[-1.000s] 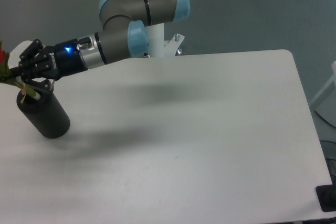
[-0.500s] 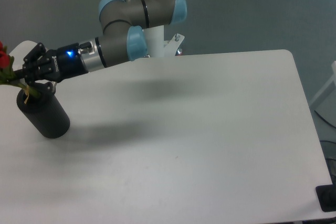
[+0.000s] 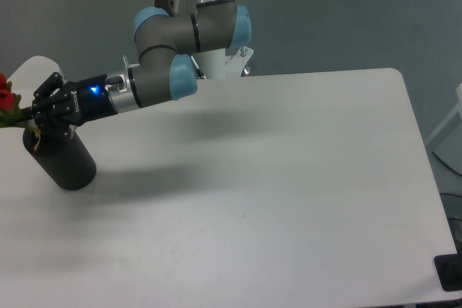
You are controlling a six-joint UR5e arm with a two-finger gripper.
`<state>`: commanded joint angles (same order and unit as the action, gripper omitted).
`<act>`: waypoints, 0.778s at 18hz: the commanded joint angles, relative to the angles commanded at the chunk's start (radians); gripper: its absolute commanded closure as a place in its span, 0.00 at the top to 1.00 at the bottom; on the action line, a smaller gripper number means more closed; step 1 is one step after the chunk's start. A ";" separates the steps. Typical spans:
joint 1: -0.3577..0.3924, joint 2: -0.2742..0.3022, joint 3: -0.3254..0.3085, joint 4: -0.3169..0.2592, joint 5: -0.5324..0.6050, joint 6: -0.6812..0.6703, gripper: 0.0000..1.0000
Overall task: Insert the flowers into the vase
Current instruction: 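Lower the tulip stems down into the black vase opening, then open the gripper to release the tulips and pull back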
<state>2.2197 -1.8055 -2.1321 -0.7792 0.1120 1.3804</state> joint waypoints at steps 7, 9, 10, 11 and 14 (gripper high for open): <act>0.011 0.002 -0.023 -0.002 -0.018 0.029 0.24; 0.018 0.003 -0.019 -0.003 -0.025 0.025 0.32; 0.028 0.005 -0.022 -0.002 -0.029 0.026 0.36; 0.035 0.006 -0.022 -0.002 -0.031 0.025 0.40; 0.038 0.011 -0.020 -0.003 -0.038 0.025 0.75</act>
<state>2.2580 -1.7948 -2.1522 -0.7823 0.0736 1.4051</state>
